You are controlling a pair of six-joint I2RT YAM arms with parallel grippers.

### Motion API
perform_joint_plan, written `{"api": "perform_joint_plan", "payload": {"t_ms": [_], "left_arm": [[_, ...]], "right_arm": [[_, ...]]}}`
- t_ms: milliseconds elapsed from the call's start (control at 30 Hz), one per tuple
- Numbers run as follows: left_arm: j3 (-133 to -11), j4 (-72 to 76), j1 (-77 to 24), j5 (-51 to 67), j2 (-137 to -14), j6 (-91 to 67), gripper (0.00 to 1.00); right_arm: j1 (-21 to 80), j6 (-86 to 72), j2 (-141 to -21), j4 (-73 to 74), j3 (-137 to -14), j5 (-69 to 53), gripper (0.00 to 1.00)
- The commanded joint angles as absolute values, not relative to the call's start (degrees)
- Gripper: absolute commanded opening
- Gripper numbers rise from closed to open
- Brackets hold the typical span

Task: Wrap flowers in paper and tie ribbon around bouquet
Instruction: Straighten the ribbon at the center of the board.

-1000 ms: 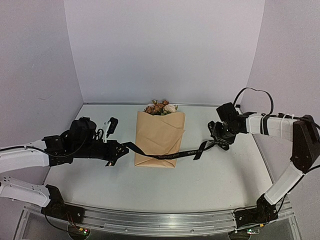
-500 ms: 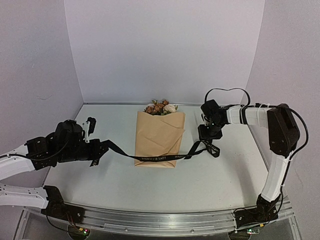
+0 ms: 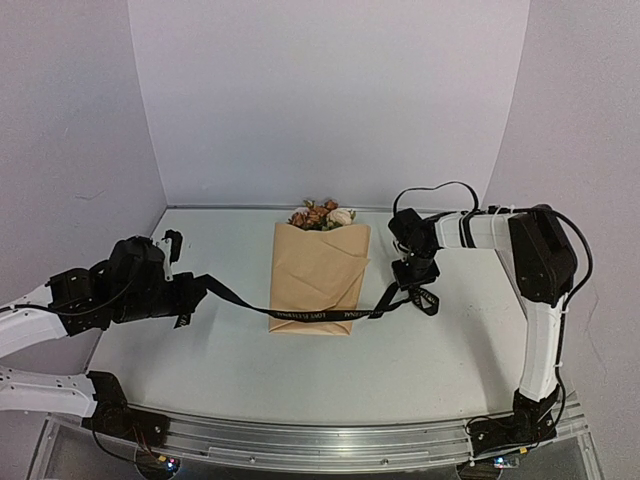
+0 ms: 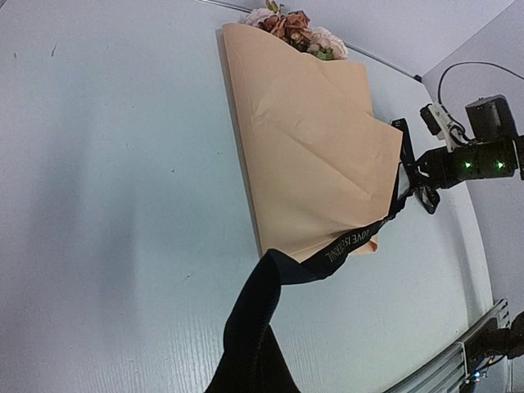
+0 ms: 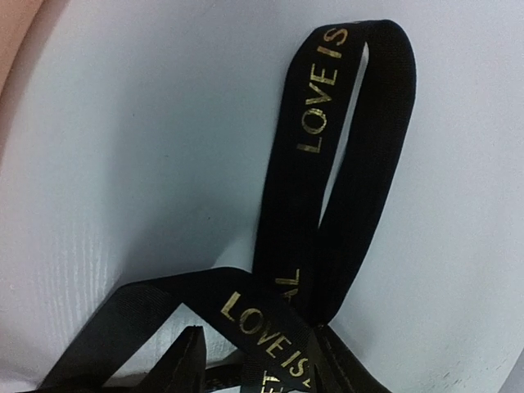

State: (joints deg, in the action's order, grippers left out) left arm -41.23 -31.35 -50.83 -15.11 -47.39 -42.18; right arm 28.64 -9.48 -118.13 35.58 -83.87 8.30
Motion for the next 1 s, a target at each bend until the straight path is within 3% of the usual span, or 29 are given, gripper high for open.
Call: {"api": "perform_joint_plan", "payload": {"t_ms": [0,167,267,633,967], "left_arm": [[-44.7,-33.0,-50.8,-17.5,-48.0,-43.3,0.0],[-45.7,-33.0,-50.8,-18.3,-48.7,-43.5,0.0],[-46.7,-33.2,-50.8,-18.7,-48.8,-43.3,0.0],[-54.1,-35.3,-50.8,-18.9,-44.5,-37.5,0.0],[-68.2,-46.6,-50.8,-40.5,-40.8,-35.5,0.0]], "right_arm": [[28.7,-9.1,-119.8,36.6,-86.5,11.8,0.39],[28.6,-9.9,-120.0,36.7,-86.3,12.0,0.19],[28.2,-11.0,-118.7,36.7,-85.5,12.9,0.0],[25.2,-22.1,-96.7,42.7,-77.6,30.2,0.0],[20.0,-27.0,-77.7,55.6,-80.8,40.7,0.0]]}}
